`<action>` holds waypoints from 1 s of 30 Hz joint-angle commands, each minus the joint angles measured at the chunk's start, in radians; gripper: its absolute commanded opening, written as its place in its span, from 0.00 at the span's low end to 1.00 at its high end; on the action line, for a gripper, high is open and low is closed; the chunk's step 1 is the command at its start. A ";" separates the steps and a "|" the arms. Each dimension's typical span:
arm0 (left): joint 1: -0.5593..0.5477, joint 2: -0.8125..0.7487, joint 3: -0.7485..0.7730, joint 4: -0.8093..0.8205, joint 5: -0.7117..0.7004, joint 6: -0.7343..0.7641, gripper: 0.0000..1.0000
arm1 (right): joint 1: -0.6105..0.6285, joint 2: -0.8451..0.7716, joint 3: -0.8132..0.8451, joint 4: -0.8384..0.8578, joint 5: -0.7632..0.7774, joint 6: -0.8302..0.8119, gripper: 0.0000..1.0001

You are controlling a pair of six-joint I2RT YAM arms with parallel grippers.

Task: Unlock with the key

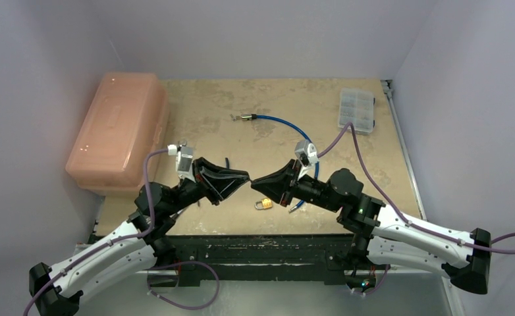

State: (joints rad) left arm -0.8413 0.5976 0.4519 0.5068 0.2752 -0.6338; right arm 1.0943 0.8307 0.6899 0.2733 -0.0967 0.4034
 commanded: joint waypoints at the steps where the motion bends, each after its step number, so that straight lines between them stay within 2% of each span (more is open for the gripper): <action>1: 0.010 -0.028 -0.005 0.004 -0.052 0.017 0.22 | 0.003 -0.027 0.045 -0.009 -0.008 0.002 0.00; 7: 0.010 -0.047 0.006 -0.030 -0.067 0.025 0.45 | 0.003 -0.025 0.043 -0.052 -0.004 0.002 0.00; 17: 0.010 -0.003 0.012 -0.034 -0.007 0.023 0.48 | 0.003 -0.028 0.052 -0.093 -0.007 -0.005 0.00; 20: 0.010 0.001 0.026 -0.090 -0.041 0.031 0.47 | 0.003 -0.028 0.062 -0.168 0.099 -0.005 0.00; 23: 0.009 0.026 0.065 -0.231 -0.130 0.040 0.47 | 0.003 -0.038 0.059 -0.245 0.212 0.012 0.00; 25: 0.010 0.063 0.089 -0.325 -0.176 0.039 0.46 | 0.003 -0.047 0.057 -0.314 0.284 0.028 0.00; 30: 0.010 0.176 0.132 -0.438 -0.223 0.023 0.44 | 0.003 -0.060 0.079 -0.515 0.552 0.115 0.00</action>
State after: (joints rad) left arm -0.8371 0.7033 0.5213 0.1993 0.1253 -0.6090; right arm 1.0943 0.7891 0.7074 -0.0566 0.1879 0.4381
